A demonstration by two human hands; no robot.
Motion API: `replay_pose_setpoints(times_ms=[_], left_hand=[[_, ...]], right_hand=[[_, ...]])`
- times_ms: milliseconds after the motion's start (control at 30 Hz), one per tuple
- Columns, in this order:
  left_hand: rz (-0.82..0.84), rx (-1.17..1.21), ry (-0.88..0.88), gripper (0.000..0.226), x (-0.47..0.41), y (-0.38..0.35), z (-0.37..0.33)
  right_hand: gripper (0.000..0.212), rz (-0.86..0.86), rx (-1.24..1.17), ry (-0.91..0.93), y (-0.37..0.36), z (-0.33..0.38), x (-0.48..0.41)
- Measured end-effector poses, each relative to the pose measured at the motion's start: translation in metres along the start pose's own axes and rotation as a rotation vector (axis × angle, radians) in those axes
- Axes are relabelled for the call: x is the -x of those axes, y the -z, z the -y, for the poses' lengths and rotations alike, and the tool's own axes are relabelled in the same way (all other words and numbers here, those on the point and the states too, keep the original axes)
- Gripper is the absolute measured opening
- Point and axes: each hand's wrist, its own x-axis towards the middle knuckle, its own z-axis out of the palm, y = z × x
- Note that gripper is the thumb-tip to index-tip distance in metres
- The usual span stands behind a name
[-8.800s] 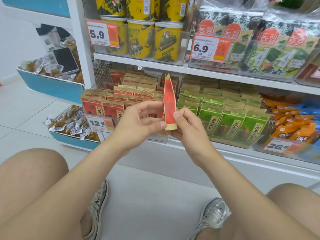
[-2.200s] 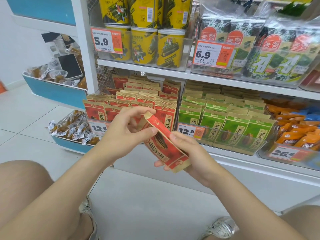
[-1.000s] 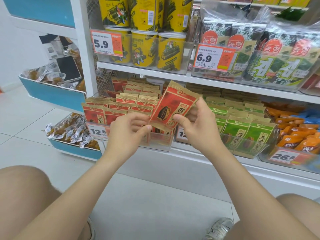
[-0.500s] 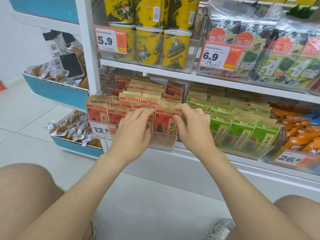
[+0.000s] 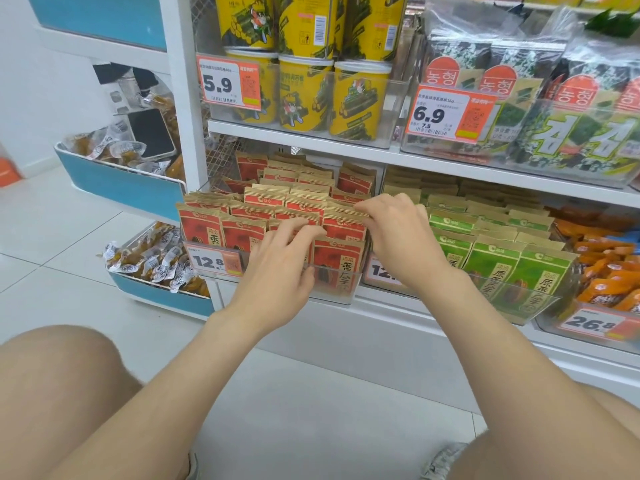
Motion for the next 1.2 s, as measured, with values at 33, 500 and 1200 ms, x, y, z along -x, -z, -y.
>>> replay_pose_setpoints(times_ms=[33,500,1200], left_hand=[[-0.001,0.005,0.003,0.057,0.0,0.0,-0.001],[0.039,-0.007,0.015,0.061,-0.001,0.002,-0.003],[-0.229,0.476,-0.054,0.015,0.03,0.021,-0.066]], right_hand=[[0.038,0.056,0.008,0.035,0.001,-0.001,-0.003],[0.011,-0.06,-0.218,-0.045,0.007,0.003,-0.022],[0.007,-0.438,-0.892,-0.198,0.027,0.068,0.078]])
